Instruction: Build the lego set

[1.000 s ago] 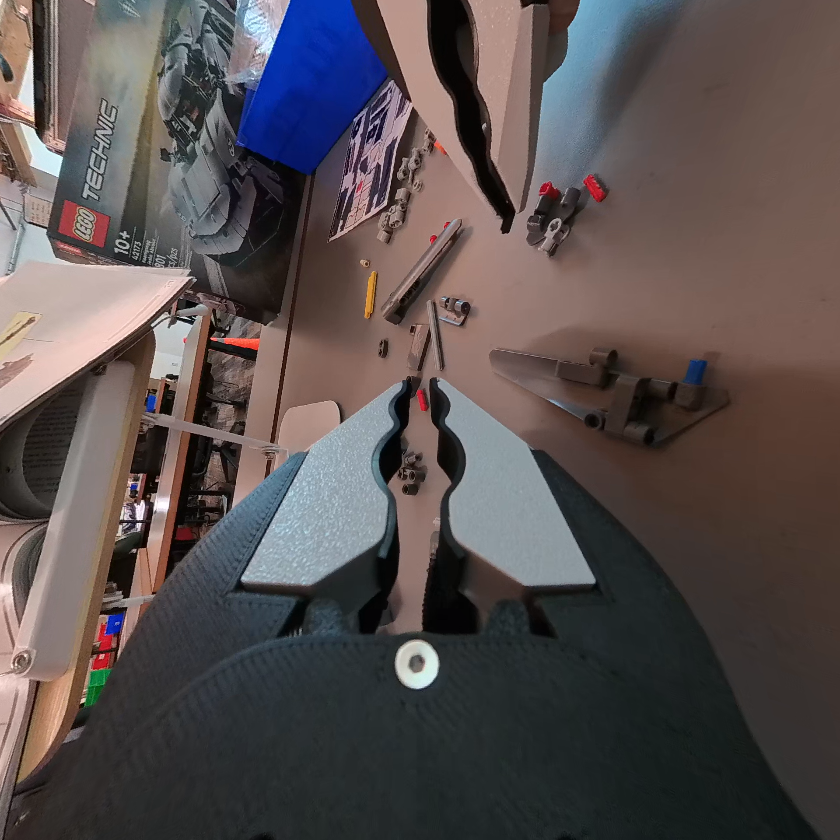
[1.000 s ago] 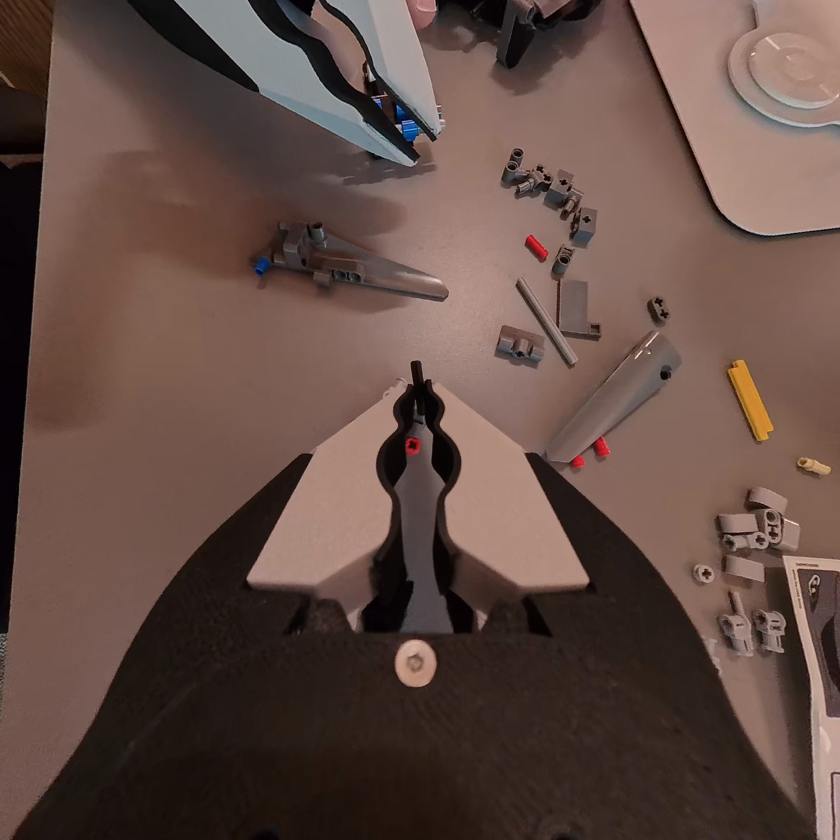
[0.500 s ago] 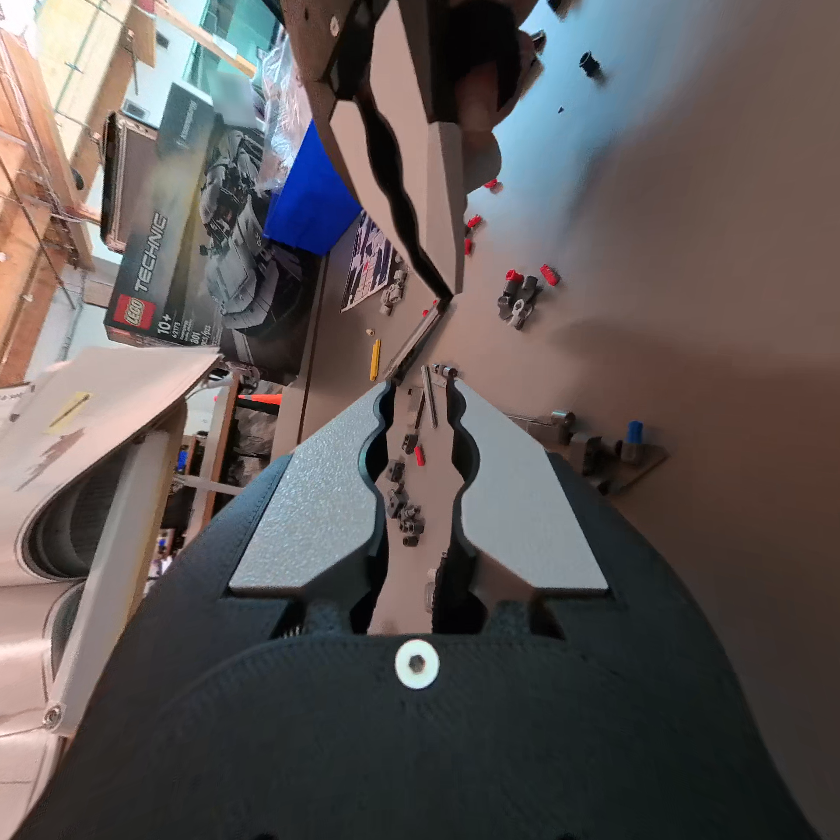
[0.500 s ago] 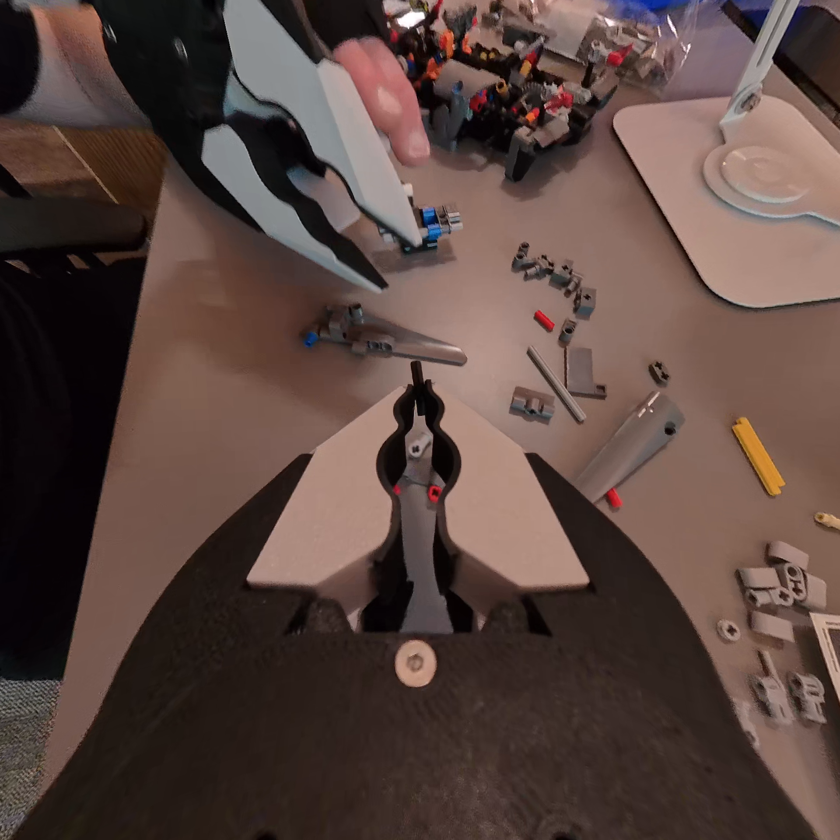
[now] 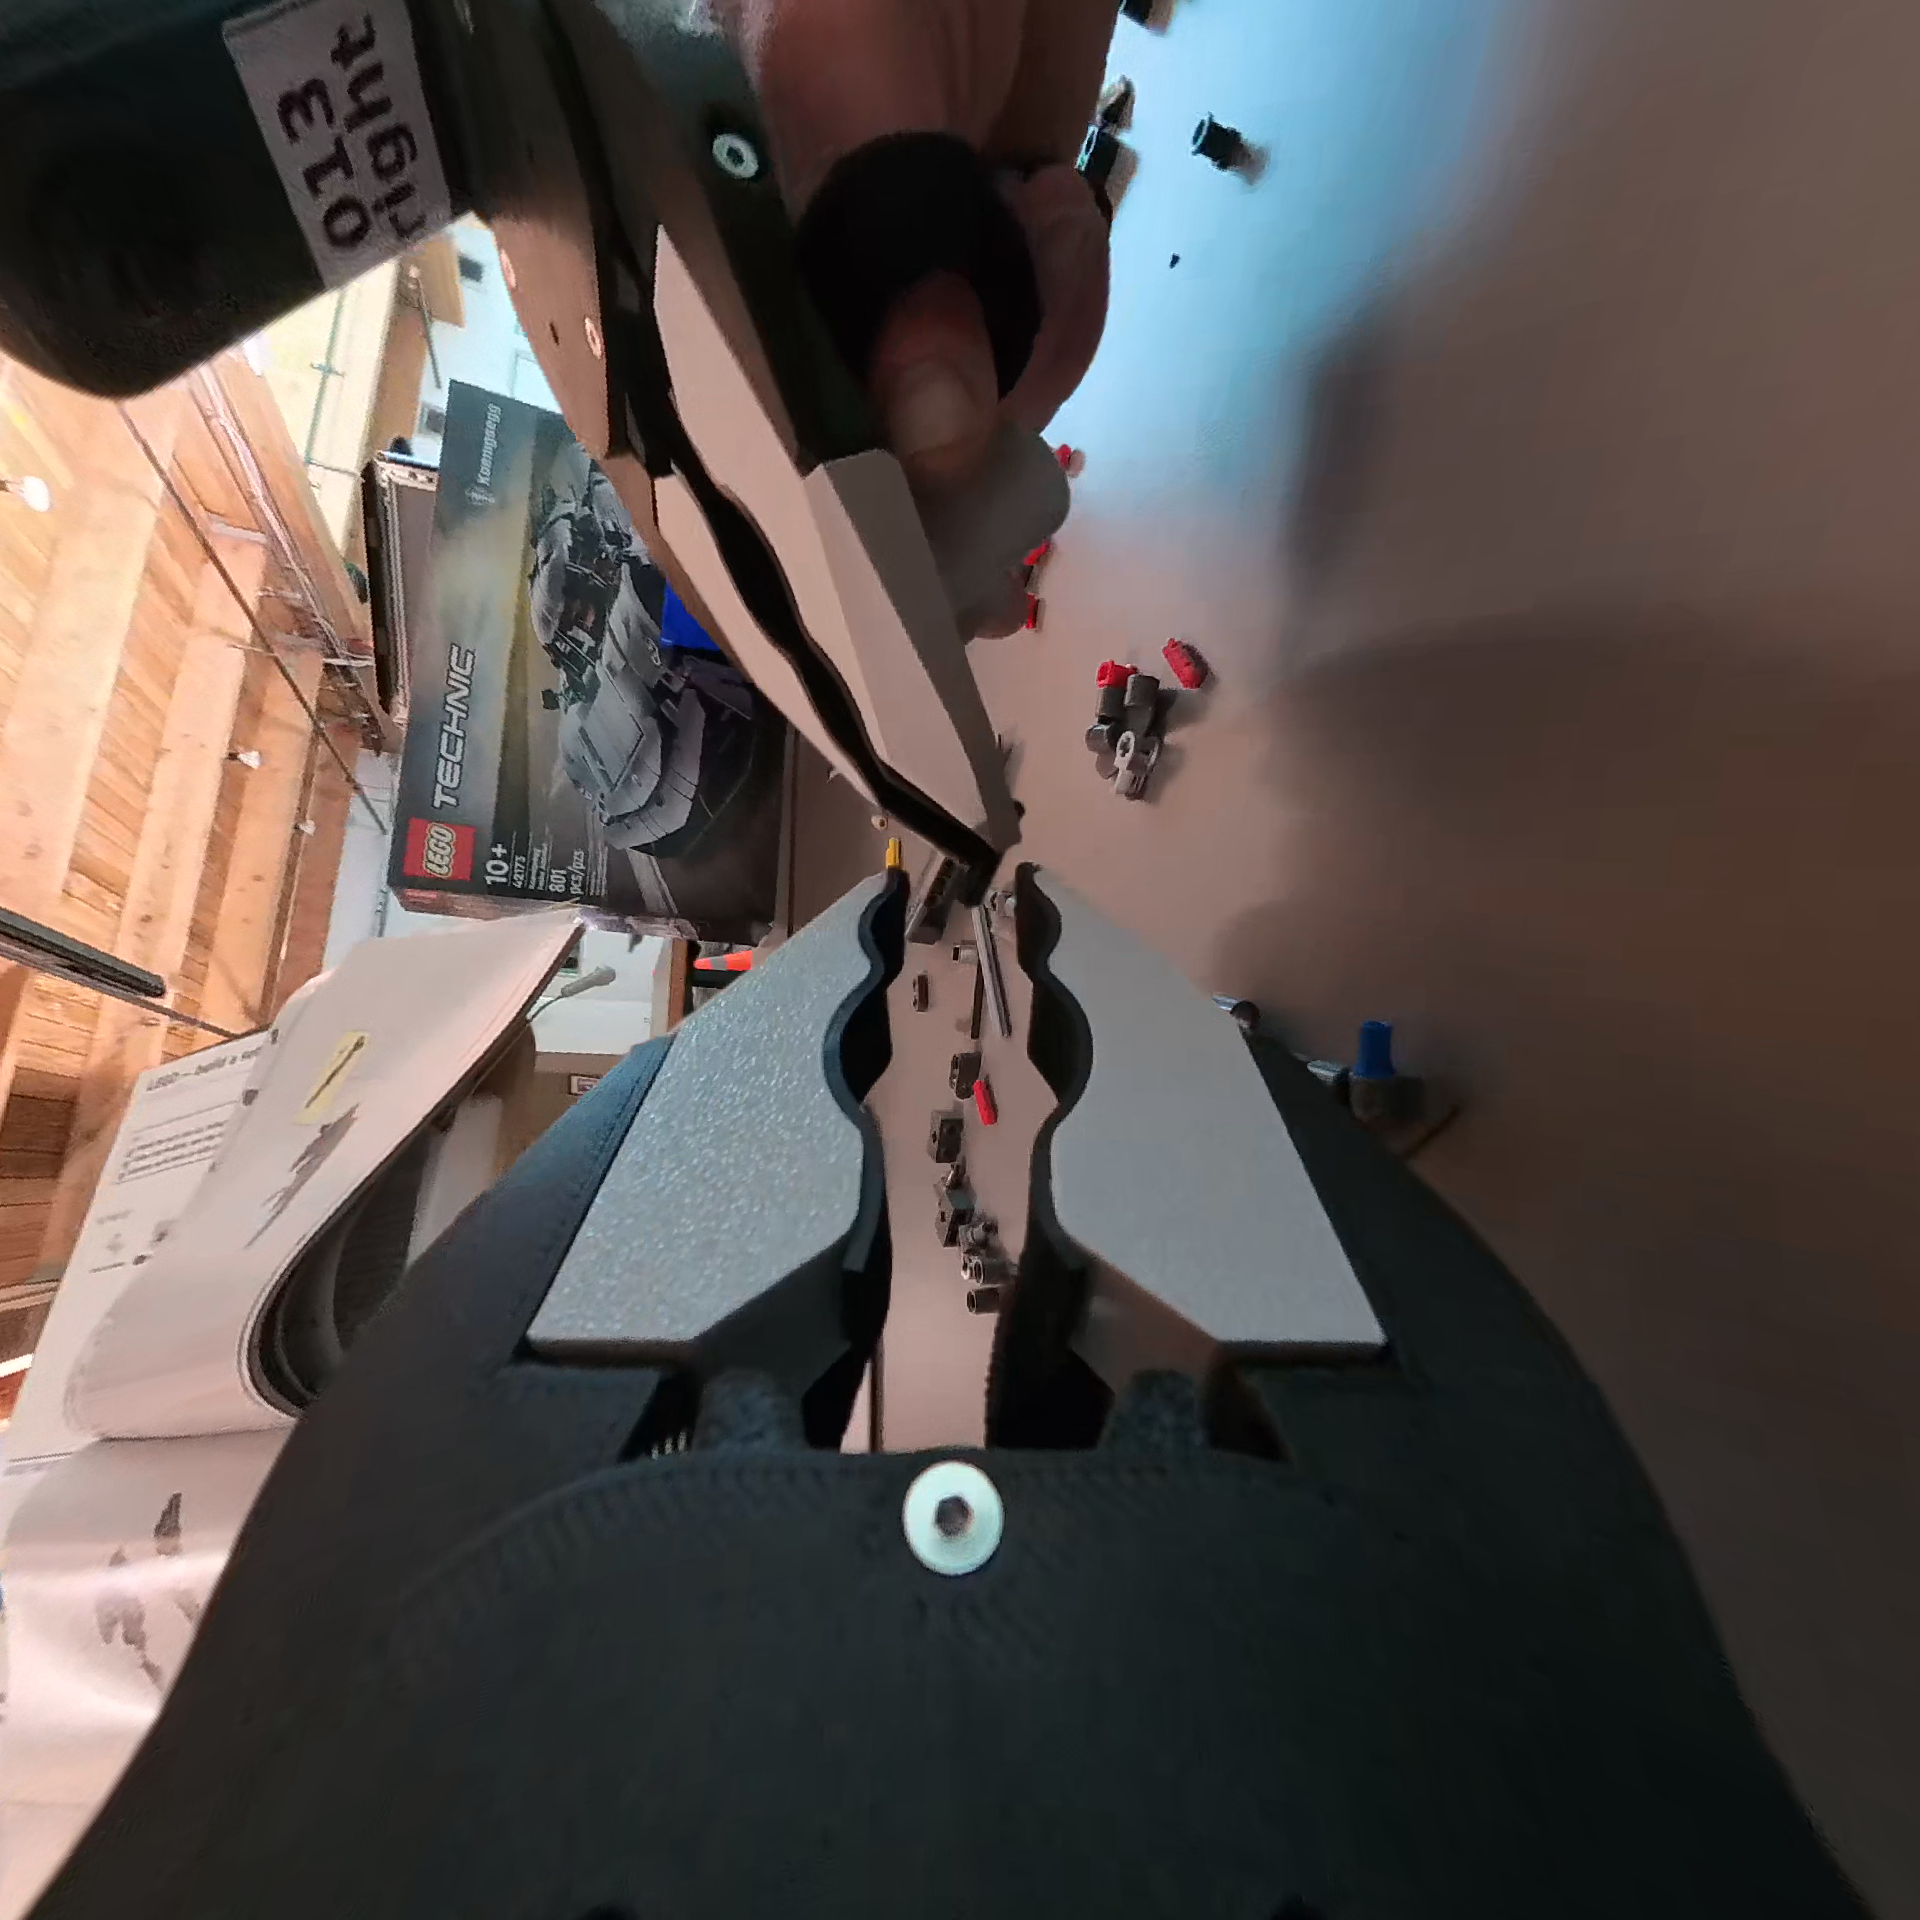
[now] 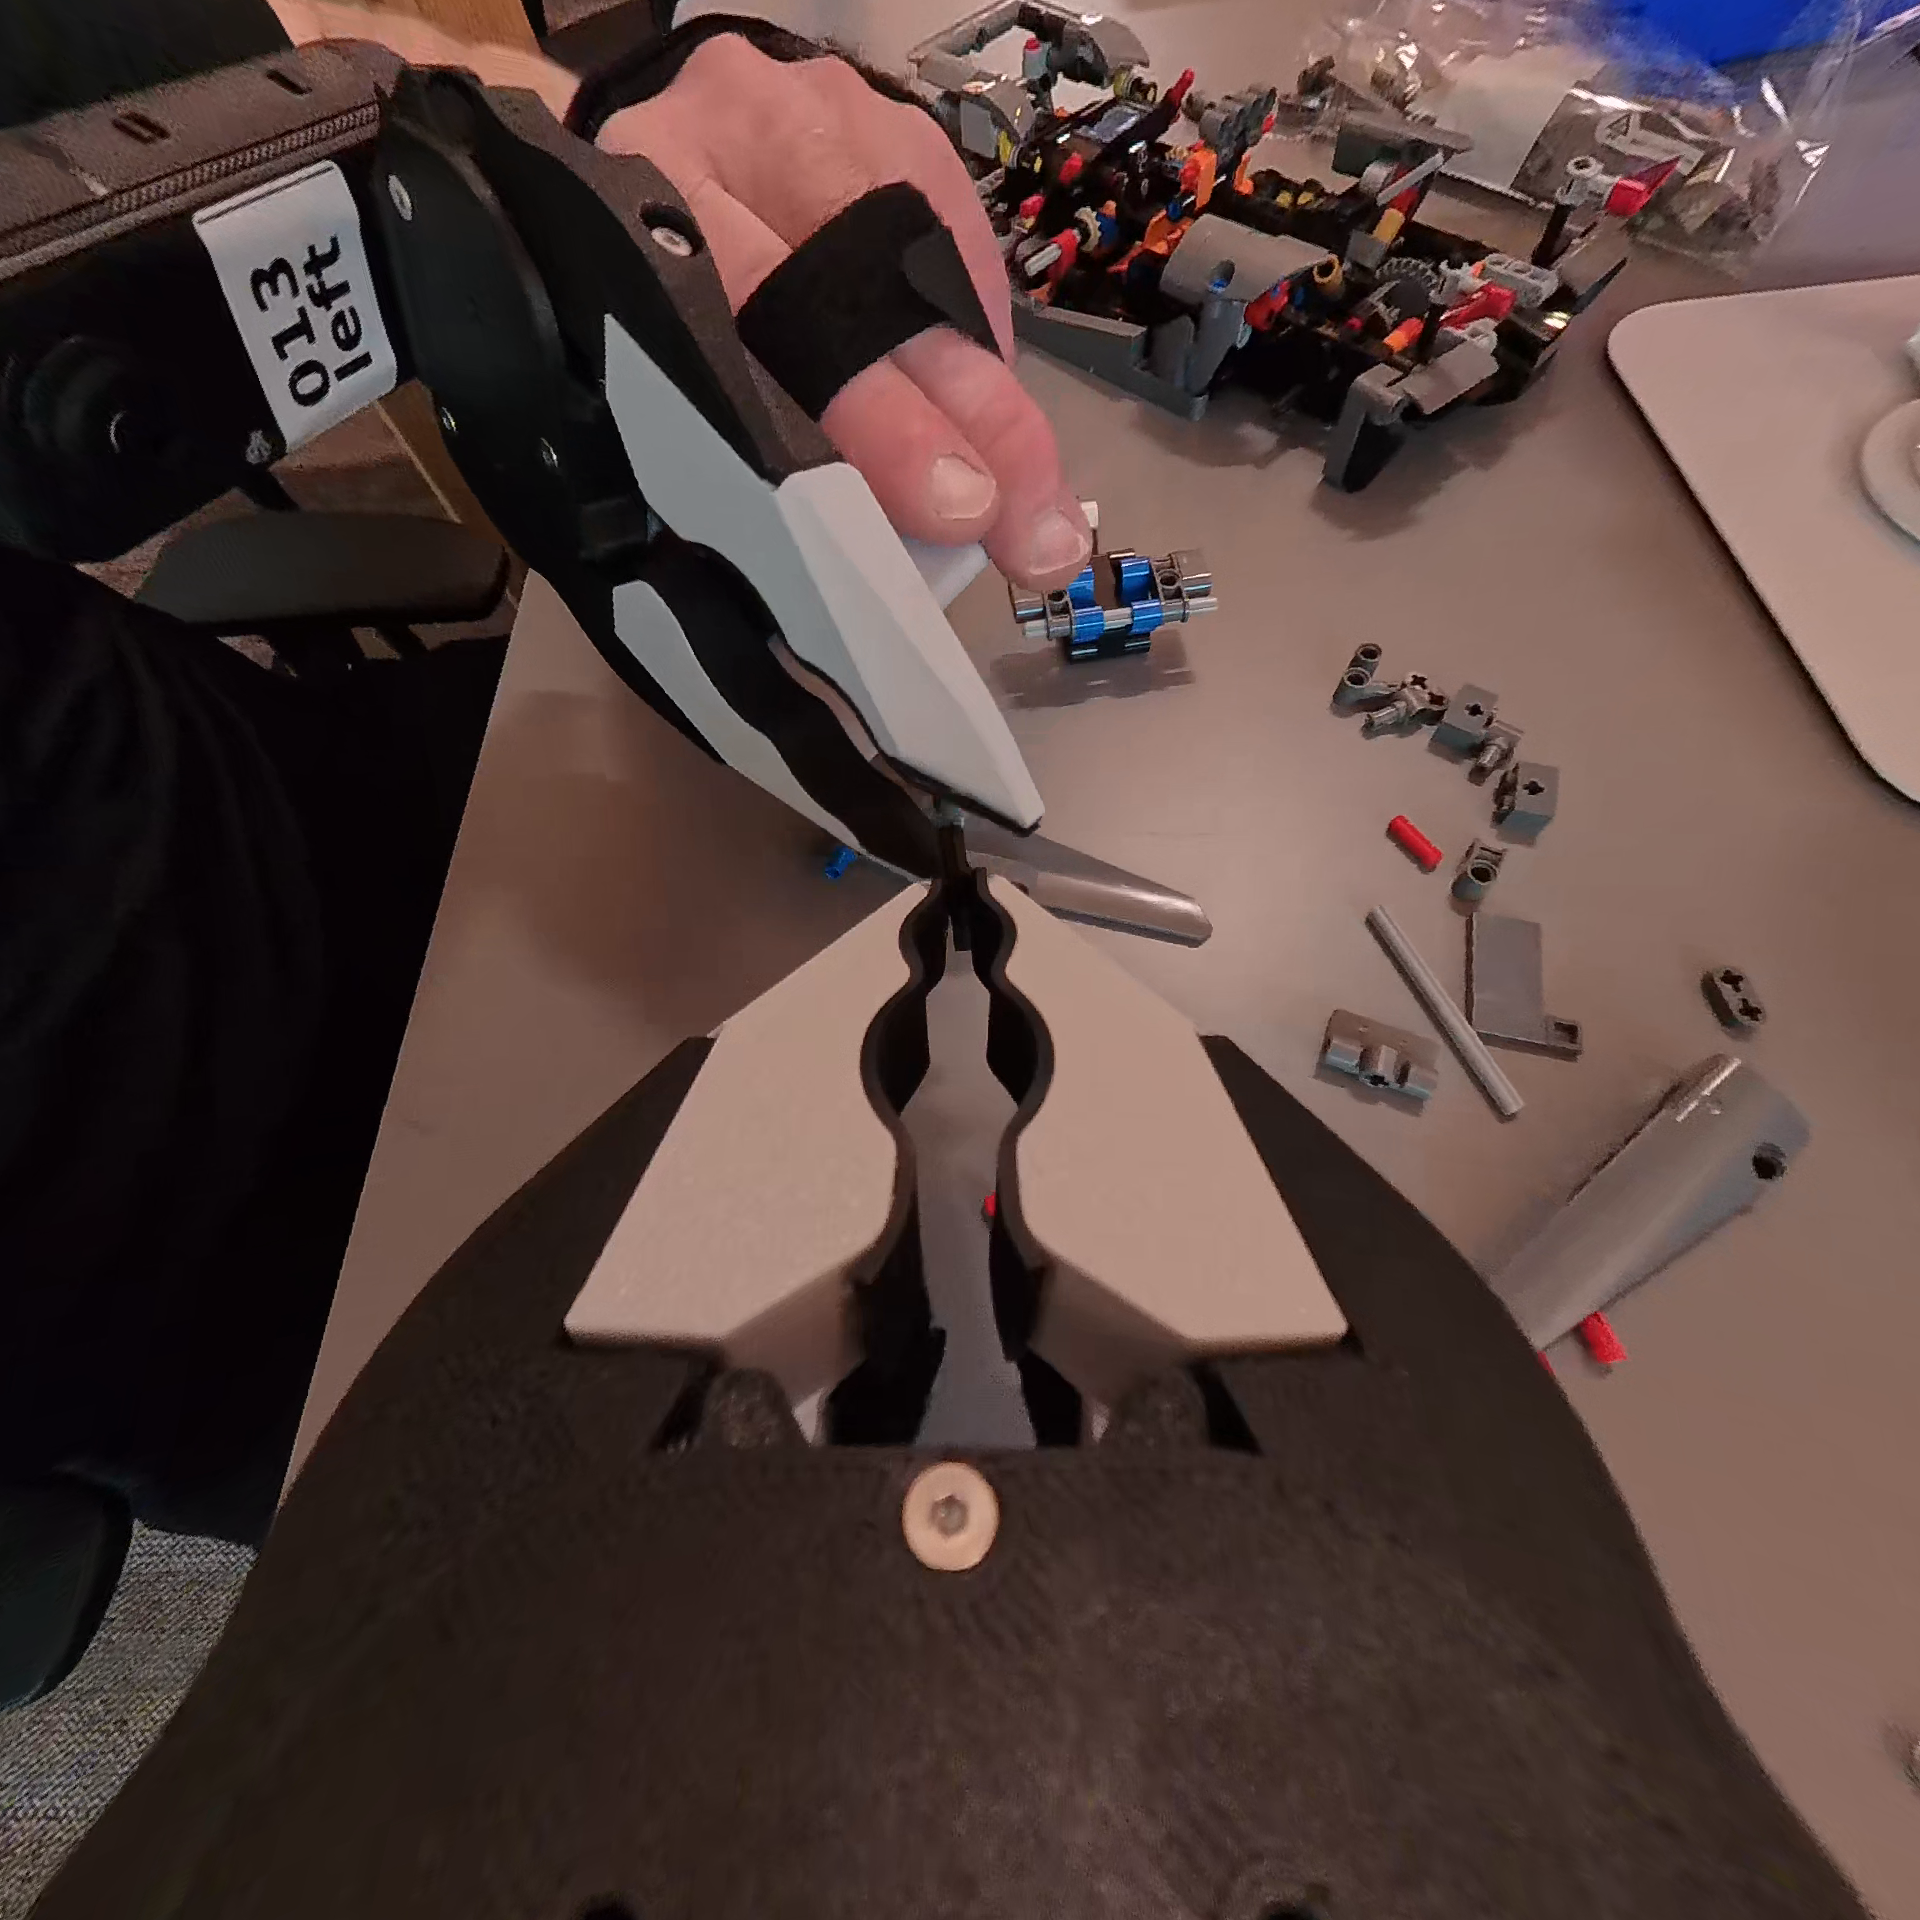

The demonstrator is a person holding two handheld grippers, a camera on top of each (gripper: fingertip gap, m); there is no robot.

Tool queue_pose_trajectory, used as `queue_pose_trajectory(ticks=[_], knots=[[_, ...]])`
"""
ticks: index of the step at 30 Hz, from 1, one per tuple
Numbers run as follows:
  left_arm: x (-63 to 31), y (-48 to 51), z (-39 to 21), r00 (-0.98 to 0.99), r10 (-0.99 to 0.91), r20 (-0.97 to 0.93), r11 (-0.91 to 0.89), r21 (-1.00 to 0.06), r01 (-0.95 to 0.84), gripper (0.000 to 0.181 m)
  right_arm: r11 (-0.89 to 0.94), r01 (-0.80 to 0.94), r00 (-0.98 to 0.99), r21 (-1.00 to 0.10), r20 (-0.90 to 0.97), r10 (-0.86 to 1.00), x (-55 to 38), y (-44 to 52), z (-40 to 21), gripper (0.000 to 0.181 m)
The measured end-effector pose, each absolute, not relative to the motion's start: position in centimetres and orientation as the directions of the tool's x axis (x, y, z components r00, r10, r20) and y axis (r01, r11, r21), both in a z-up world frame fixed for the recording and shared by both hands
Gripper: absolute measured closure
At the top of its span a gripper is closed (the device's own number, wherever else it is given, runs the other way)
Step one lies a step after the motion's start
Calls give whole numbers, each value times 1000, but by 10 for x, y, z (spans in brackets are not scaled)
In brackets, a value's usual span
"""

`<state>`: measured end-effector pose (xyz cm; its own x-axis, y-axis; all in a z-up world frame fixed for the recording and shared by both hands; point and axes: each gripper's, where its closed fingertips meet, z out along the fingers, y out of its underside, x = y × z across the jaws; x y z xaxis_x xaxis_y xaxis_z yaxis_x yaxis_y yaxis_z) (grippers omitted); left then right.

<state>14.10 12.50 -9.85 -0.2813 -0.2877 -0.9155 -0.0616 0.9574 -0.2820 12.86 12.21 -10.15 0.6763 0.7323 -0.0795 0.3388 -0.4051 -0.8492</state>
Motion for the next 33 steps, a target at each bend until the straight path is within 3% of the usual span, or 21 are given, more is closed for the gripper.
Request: queue_pose_trajectory(ticks=[11, 24, 33], knots=[[142, 128, -104, -265, -218, -939, 975, -199, -99, 177, -433, 305, 695, -848, -114, 710, 127, 126, -104, 180], [145, 142, -95, -220, -293, -930, 951, -260, -170, 180, -419, 156, 735, -895, -178, 655, 131, 140, -91, 179], [148, 157, -96, -218, -381, -899, 914, -329, -239, 180, -361, 141, 794, -922, -113, 597, 137, 153, -83, 174]])
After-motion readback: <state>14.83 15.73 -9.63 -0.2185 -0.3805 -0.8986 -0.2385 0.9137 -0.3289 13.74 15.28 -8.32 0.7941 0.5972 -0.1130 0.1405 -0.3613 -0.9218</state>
